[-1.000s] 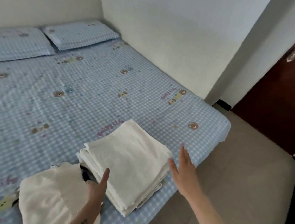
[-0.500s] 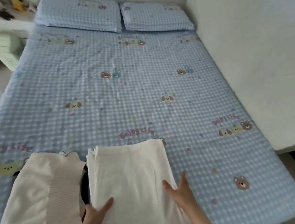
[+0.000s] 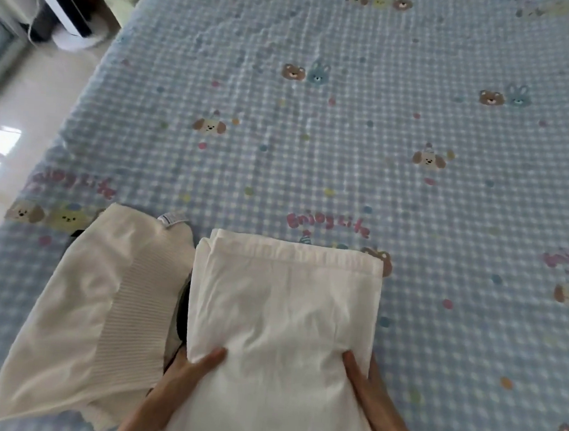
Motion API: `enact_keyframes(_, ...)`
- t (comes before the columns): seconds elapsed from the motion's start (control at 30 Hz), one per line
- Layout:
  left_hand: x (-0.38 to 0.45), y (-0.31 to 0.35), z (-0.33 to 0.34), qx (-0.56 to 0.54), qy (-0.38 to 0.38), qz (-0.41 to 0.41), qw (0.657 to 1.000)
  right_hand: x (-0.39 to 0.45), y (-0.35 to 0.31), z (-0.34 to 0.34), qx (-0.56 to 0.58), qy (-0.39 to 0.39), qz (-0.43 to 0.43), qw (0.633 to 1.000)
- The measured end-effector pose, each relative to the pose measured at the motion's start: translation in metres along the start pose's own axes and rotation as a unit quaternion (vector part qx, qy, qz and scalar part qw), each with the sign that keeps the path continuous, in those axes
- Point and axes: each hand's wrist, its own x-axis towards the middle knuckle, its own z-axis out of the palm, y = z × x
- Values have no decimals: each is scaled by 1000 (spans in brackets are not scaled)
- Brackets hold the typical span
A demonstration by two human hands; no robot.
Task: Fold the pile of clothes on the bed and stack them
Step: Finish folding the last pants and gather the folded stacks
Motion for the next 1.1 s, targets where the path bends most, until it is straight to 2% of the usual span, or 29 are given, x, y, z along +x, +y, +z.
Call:
enact_keyframes(0.13, 0, 0, -4, -42, -30, -10, 999, 2, -10, 3, 12, -15, 1, 1000)
enact_keyframes(0.43, -1, -2, -10, -51, -36, -16, 998, -9, -22, 13, 17, 48, -17, 999)
enact_keyframes(0.63, -2, 2, -14, -98, -113, -15, 989, -14, -20, 15, 32, 73, -22, 997)
enact_keyframes(0.87, -36, 38, 5, -87, -151, 17, 985, -52, -21, -20, 46, 107, -32, 993)
enact_keyframes(1.1, -74, 85, 62, -45, -160, 56, 985, -98, -16, -81, 79, 157, -47, 983)
